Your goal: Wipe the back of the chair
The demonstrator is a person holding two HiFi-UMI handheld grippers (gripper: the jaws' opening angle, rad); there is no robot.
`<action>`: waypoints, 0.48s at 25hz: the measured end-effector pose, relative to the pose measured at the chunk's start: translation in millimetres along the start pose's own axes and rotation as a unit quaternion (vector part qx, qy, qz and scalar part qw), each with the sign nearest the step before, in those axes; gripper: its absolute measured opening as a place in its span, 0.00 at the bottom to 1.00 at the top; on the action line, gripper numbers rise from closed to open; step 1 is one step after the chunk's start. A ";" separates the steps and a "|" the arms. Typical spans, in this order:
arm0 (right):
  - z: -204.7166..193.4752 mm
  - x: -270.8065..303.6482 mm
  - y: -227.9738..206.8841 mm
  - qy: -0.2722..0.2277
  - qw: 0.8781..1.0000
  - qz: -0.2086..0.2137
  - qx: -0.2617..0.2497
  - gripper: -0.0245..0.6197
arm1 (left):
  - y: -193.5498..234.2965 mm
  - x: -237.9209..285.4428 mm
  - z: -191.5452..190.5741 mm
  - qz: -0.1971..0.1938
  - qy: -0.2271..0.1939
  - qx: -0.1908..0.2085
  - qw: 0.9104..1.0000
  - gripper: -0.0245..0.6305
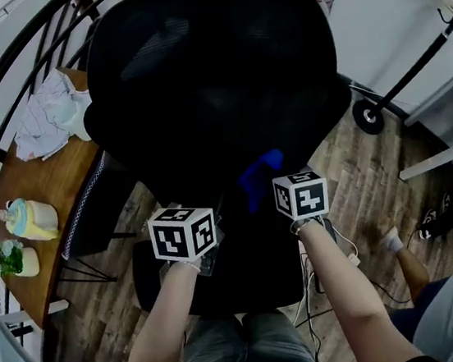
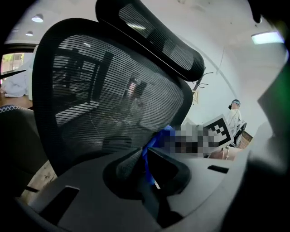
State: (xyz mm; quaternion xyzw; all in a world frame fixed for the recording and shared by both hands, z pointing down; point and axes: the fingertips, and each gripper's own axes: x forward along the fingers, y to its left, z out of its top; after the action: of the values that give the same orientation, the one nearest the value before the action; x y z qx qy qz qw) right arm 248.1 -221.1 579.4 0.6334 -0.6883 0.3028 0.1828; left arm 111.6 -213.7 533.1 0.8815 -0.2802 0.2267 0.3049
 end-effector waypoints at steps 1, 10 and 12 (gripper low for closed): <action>-1.3 -3.1 -7.6 0.000 1.000 -0.006 0.004 0.23 | -4.4 4.2 -0.2 -0.004 0.003 0.002 1.000 0.11; -13.8 -27.9 -64.7 -0.008 0.998 -0.053 0.039 0.23 | -43.4 39.5 -4.5 -0.043 0.028 0.024 0.998 0.11; -15.4 -33.0 -75.7 -0.010 0.997 -0.062 0.046 0.23 | -51.6 46.0 -4.1 -0.051 0.032 0.028 0.998 0.11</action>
State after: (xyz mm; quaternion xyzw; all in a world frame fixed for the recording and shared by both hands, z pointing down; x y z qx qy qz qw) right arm 324.8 -187.0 584.0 0.6858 -0.6346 0.3158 0.1653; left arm 177.4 -193.4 541.0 0.8953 -0.2183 0.2468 0.2997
